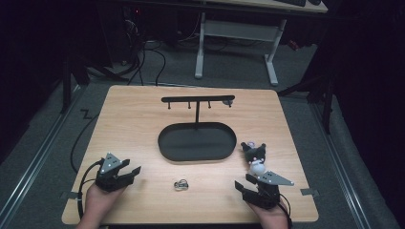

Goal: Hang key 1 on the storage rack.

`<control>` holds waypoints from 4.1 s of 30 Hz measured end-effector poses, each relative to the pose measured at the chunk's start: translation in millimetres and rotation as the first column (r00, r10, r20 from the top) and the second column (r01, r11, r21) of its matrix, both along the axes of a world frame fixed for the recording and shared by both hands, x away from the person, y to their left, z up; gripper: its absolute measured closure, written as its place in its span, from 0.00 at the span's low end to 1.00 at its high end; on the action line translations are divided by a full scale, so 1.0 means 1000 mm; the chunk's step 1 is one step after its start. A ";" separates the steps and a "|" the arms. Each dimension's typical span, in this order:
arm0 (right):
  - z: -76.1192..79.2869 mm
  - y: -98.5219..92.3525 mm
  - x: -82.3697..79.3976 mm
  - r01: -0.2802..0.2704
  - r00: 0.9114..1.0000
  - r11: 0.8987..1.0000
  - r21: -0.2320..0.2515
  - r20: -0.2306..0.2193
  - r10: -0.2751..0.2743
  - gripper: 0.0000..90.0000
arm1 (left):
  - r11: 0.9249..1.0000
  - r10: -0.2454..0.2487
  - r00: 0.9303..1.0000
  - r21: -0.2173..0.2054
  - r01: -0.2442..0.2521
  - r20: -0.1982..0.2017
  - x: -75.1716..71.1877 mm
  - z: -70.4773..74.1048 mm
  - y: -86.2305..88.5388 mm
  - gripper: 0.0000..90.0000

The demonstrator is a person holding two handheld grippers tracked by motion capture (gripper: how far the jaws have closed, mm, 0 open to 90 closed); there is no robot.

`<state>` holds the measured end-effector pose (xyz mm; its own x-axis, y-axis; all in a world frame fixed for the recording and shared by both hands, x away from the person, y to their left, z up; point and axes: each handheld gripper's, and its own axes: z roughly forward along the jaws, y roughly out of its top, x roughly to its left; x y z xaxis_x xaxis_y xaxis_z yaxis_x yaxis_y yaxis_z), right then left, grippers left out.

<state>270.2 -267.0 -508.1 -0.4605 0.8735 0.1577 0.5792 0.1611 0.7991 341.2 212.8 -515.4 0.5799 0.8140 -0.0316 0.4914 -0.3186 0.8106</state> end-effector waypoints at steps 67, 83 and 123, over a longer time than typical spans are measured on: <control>0.043 -0.029 0.049 0.039 0.877 0.954 -0.298 -0.447 -0.176 0.25 | 0.988 -0.148 0.989 0.051 0.149 -0.023 -0.004 -0.006 -0.026 0.51; 0.045 -0.026 0.123 0.040 0.782 0.939 -0.341 -0.574 -0.242 0.19 | 0.984 -0.164 0.986 0.061 0.165 -0.021 -0.003 -0.007 -0.026 0.50; 0.085 -0.014 0.123 -0.054 0.780 0.917 -0.395 -0.590 -0.208 0.54 | 0.981 -0.180 0.984 0.070 0.181 -0.013 -0.005 -0.006 -0.027 0.50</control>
